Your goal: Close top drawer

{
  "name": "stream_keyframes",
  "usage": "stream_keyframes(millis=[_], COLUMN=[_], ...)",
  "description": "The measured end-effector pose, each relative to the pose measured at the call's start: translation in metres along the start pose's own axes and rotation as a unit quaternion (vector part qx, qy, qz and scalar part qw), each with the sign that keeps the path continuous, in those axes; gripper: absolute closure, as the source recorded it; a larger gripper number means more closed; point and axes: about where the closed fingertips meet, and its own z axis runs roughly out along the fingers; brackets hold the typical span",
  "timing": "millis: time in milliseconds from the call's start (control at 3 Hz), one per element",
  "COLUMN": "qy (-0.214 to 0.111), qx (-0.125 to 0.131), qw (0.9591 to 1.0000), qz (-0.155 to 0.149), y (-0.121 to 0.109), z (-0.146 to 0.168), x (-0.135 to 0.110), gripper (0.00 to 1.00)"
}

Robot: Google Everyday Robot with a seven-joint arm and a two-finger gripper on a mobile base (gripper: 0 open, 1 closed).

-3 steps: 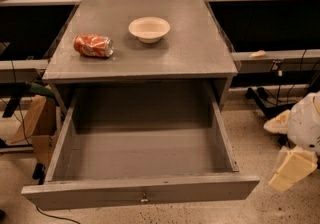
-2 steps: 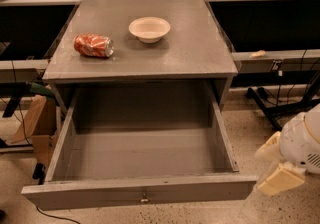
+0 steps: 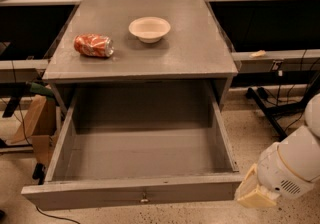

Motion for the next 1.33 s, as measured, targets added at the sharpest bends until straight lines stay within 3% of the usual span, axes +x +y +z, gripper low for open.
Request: stream_keyframes(millis=[333, 667, 1333], qy=[-0.006, -0.004, 0.001], qx=[-0.026, -0.047, -0.052], qw=[0.9996, 0.9989, 0.9985], qz=[0.007, 0.004, -0.016], y=[0.0, -0.009, -0.027], z=[0.031, 0.059, 0.073], x=[-0.001, -0.011, -0.03], gripper=[1.0, 1.0, 0.59])
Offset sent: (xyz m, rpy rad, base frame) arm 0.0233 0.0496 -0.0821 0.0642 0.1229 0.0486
